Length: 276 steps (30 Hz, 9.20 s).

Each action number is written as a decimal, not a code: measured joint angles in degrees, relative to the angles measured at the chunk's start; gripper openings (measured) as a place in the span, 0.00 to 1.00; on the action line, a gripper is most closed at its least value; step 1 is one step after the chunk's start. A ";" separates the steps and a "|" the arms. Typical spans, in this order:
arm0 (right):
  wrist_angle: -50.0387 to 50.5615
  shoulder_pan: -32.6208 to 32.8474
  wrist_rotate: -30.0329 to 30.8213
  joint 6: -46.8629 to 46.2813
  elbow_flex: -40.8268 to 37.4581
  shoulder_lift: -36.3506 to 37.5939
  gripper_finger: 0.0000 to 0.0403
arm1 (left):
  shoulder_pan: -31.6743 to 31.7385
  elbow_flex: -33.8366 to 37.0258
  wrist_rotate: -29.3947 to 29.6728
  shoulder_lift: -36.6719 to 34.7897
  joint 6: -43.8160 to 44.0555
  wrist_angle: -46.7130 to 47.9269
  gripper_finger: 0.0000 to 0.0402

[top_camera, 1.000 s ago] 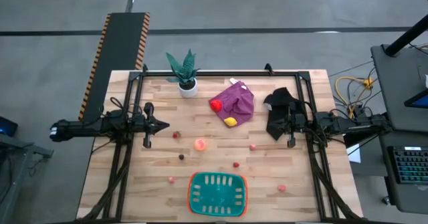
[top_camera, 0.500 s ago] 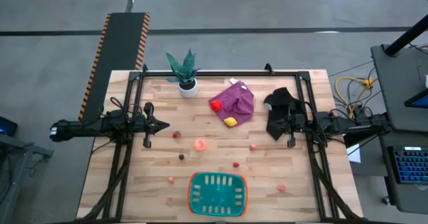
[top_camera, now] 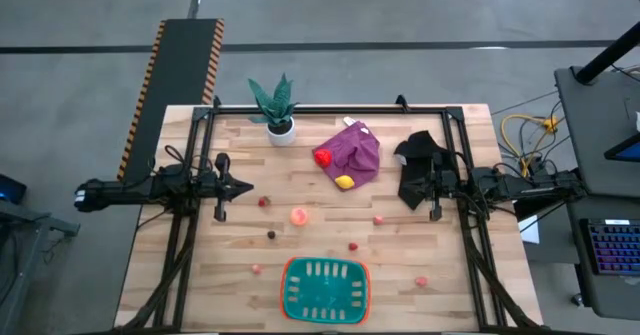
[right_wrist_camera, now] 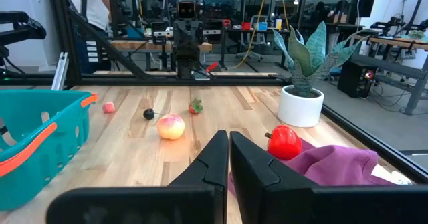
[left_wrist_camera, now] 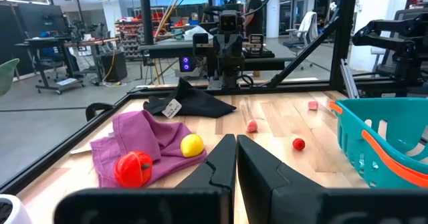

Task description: Pick and placing Produce into tupperware

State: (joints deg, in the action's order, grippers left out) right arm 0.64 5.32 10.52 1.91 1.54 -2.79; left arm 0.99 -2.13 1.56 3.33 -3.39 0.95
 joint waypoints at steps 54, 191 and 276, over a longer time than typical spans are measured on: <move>21.18 0.17 -5.73 -11.21 29.92 -28.89 0.57 | 0.04 -0.02 9.49 1.52 -0.47 -20.47 0.42; 17.32 27.84 15.05 -16.18 66.21 -89.02 0.11 | 0.07 0.02 9.25 9.40 -3.00 -21.49 0.42; 53.62 58.31 13.35 -94.73 59.94 -93.66 0.68 | 0.07 0.02 9.36 9.27 -2.98 -23.04 0.42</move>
State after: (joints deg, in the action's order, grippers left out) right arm 54.26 63.64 23.87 -92.82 61.48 -96.45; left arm 1.06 -2.11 10.92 12.60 -6.37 -22.09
